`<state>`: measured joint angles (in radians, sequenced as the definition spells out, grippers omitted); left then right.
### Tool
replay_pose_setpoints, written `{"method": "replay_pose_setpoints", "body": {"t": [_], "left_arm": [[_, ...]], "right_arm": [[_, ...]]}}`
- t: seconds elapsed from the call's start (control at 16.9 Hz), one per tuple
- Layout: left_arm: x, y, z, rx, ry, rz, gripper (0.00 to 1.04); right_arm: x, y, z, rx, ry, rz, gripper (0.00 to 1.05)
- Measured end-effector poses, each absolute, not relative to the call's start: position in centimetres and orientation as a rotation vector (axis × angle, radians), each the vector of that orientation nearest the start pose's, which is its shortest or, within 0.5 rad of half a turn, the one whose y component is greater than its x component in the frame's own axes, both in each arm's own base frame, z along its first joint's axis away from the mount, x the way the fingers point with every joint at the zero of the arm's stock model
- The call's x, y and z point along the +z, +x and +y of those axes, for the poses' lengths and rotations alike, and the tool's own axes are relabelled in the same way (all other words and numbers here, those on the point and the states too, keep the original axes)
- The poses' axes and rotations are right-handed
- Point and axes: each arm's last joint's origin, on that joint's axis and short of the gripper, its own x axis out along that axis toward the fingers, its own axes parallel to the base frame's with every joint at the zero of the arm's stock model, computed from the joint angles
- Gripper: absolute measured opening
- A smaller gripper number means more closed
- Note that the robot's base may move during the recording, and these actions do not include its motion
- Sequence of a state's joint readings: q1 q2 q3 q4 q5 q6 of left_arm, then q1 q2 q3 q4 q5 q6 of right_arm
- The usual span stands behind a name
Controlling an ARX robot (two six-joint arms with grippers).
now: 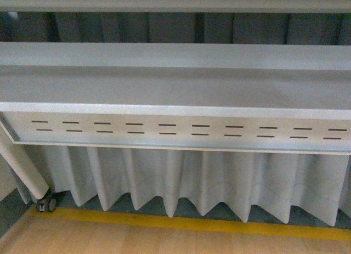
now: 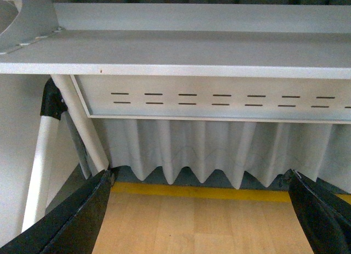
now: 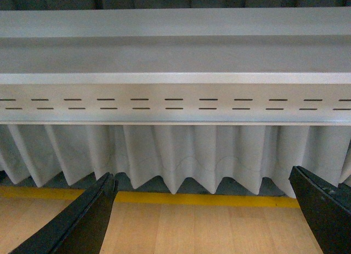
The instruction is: Wind up and store yellow beetle toy
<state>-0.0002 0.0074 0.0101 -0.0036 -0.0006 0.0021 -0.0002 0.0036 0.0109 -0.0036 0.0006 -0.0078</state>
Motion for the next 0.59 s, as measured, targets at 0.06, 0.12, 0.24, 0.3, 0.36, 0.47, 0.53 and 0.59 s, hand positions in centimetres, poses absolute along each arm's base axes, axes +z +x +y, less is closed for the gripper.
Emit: {"method": "replay_pose_setpoints", "body": {"t": [0.06, 0.12, 0.24, 0.3, 0.36, 0.47, 0.53, 0.59], "left_arm": [[16.61, 9.75, 0.00, 0.000, 0.002, 0.001, 0.98], [16.61, 9.75, 0.00, 0.000, 0.002, 0.001, 0.98], [16.60, 9.75, 0.00, 0.000, 0.002, 0.001, 0.98], [16.61, 9.75, 0.00, 0.000, 0.002, 0.001, 0.98], [16.61, 9.75, 0.00, 0.000, 0.002, 0.001, 0.98], [16.61, 9.75, 0.00, 0.000, 0.002, 0.001, 0.98], [16.61, 9.75, 0.00, 0.000, 0.002, 0.001, 0.98], [16.61, 9.75, 0.00, 0.000, 0.002, 0.001, 0.98]], "right_arm": [[16.66, 9.73, 0.00, -0.001, -0.008, -0.004, 0.98], [16.66, 9.73, 0.00, -0.001, -0.008, -0.004, 0.98], [16.66, 9.73, 0.00, -0.001, -0.008, -0.004, 0.98], [16.66, 9.73, 0.00, -0.001, -0.008, -0.004, 0.98], [16.66, 9.73, 0.00, -0.001, -0.008, -0.004, 0.98], [16.66, 9.73, 0.00, -0.001, -0.008, -0.004, 0.98], [16.66, 9.73, 0.00, -0.001, -0.008, -0.004, 0.98], [16.66, 9.73, 0.00, -0.001, -0.008, -0.004, 0.98]]}}
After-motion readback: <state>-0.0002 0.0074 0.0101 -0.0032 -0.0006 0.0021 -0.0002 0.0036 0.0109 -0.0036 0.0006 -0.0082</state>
